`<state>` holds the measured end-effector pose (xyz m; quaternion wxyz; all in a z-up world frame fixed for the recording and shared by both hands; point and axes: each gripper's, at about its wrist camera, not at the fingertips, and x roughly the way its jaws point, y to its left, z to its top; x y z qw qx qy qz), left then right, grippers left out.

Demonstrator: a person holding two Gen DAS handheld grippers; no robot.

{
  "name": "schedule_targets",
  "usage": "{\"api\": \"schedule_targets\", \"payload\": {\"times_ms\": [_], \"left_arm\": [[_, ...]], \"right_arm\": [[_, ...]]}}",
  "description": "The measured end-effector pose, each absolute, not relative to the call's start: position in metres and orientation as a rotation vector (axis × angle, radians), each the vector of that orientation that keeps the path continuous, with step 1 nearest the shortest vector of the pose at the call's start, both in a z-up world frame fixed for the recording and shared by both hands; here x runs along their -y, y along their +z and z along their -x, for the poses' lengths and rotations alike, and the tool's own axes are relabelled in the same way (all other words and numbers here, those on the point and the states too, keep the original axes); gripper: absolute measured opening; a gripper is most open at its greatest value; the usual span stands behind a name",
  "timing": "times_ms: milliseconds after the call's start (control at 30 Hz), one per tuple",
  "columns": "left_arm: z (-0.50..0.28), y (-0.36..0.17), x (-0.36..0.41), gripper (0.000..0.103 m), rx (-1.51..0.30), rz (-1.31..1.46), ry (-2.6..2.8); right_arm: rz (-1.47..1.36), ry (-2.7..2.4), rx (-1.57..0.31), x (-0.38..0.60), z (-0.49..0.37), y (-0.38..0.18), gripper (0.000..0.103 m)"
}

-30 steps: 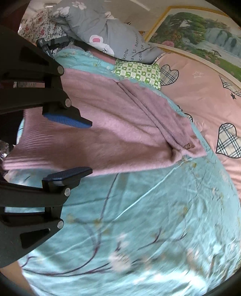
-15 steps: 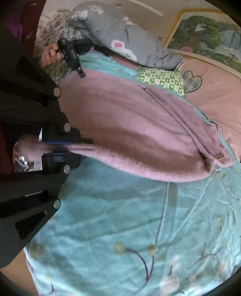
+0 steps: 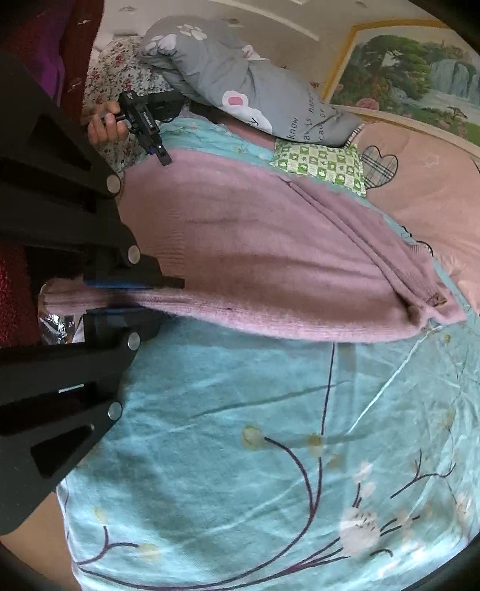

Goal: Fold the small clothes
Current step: 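Grasp the hem with both grippers and fold it up toward the collar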

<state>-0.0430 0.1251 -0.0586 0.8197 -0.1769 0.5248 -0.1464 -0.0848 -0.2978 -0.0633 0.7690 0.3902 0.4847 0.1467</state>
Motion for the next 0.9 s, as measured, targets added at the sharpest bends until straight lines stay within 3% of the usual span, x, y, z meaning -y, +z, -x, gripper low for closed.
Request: {"api": "schedule_targets", "payload": {"times_ms": [433, 667, 900], "left_arm": [[0.001, 0.036, -0.135, 0.004, -0.847, 0.427, -0.391], [-0.091, 0.076, -0.139, 0.004, -0.74, 0.405, -0.351], [-0.203, 0.074, -0.139, 0.004, -0.735, 0.414, -0.298]], "right_arm": [[-0.982, 0.499, -0.707, 0.33, 0.037, -0.003, 0.007], [-0.958, 0.476, -0.635, 0.345, -0.056, 0.023, 0.007], [-0.947, 0.402, -0.652, 0.366, -0.17, 0.019, 0.007]]}}
